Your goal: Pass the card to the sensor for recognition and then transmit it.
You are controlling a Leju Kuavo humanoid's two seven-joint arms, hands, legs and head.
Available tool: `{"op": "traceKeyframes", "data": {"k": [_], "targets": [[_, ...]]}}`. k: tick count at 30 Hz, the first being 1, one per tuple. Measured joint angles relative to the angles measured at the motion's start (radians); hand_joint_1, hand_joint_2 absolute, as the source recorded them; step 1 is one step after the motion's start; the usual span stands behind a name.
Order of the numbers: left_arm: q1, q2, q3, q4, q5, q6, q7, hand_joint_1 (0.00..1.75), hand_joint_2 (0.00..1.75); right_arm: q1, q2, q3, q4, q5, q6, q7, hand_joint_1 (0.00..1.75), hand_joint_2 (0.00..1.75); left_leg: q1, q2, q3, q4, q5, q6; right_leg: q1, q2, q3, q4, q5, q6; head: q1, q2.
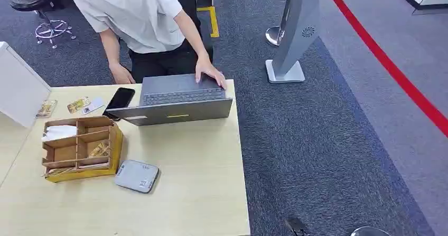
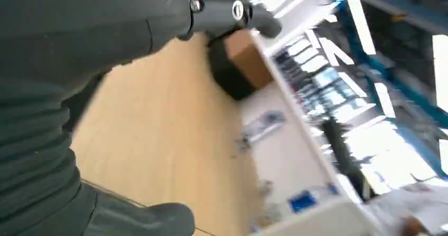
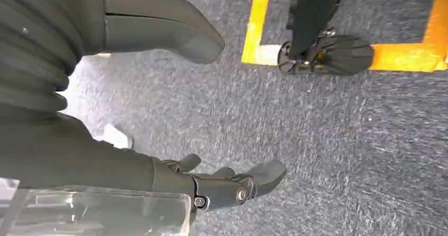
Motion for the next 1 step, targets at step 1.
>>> {"op": "traceKeyframes", "data": {"k": [1], "targets": [[-0.02,0.008,0.045,0.05,0.006,-0.027,0.0,0.0,1.75,-0.002,-0.001,0.004,0.0,0.002,0.002,0.0,0.0,1.75,0.0,0.0,0.0,0.0,0.0,0.0,0.0,0.0,0.0,0.0,0.0,0.0,0.002,0.0]]}}
